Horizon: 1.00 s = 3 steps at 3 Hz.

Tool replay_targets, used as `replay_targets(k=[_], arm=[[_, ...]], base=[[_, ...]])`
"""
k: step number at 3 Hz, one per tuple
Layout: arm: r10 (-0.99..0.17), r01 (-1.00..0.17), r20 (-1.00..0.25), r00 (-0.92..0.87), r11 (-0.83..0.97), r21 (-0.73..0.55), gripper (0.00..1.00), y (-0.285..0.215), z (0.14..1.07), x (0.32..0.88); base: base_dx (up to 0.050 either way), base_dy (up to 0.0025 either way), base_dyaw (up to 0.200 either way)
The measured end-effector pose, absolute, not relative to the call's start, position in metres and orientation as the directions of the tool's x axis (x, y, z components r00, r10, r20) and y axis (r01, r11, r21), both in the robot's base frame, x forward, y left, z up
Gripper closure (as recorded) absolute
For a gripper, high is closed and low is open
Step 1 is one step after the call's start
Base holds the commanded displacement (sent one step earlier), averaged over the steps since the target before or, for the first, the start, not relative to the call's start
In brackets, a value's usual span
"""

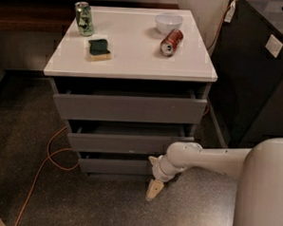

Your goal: Place coke can into bottom drawer

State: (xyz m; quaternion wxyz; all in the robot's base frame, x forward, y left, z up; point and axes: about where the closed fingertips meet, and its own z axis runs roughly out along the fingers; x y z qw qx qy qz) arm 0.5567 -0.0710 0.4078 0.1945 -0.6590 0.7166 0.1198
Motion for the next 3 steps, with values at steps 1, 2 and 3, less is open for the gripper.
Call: replay_targets(k=[1, 2, 3], arm=[[-0.905, -0.992, -0.422, -0.054, 0.097, -0.082, 0.0, -0.077, 0.363, 0.578], [-0.906, -0.989, -0.422, -0.018, 0.077, -0.122, 0.0, -0.083, 0.315, 0.604], [-0.908, -0.985, -0.419, 0.022, 0.053, -0.167, 0.0, -0.084, 0.282, 0.622]], base=[[0.0, 0.0, 0.0], [0.0, 0.0, 0.0], [0.0, 0.0, 0.0]])
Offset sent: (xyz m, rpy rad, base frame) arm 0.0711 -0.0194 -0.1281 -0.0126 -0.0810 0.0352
